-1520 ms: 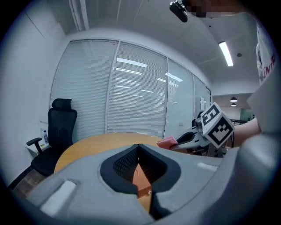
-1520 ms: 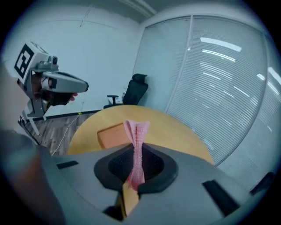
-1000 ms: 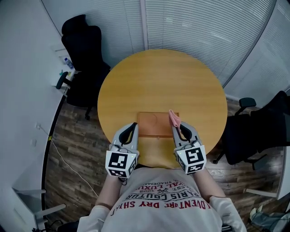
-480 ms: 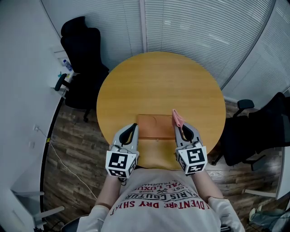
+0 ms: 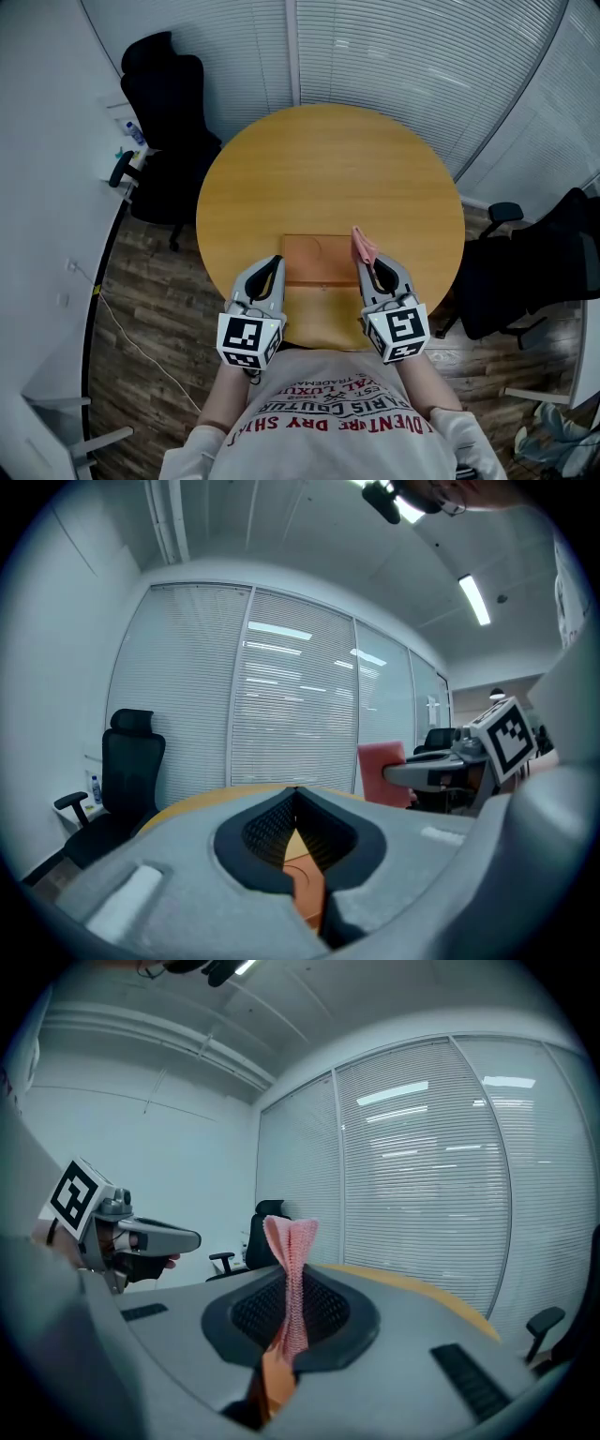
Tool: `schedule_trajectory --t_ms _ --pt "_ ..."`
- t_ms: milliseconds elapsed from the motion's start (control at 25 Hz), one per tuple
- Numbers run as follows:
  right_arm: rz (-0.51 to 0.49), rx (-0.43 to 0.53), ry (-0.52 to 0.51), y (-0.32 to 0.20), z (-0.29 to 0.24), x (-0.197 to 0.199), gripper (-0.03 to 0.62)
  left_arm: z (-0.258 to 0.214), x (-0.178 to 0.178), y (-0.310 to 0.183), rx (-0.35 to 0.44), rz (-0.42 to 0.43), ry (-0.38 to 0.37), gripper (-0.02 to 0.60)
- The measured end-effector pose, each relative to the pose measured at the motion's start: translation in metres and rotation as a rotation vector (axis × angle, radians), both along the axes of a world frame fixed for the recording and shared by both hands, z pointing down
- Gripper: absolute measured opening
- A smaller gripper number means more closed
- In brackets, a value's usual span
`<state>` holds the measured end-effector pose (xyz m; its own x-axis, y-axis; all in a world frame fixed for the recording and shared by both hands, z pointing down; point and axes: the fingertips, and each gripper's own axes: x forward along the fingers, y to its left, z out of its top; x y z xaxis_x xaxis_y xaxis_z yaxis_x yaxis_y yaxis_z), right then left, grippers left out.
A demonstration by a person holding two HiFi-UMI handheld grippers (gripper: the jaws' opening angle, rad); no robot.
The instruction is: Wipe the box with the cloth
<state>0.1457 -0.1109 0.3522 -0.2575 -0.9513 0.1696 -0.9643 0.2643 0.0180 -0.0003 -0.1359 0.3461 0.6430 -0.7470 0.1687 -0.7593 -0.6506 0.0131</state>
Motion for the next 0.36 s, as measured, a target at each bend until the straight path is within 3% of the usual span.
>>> schedule_trajectory --t_ms 360 --pt "-0.013 -0.017 -0.003 -0.0015 0.0043 0.0004 0.025 0.0052 0.0038 -0.0003 -0.035 0.011 0.033 0.008"
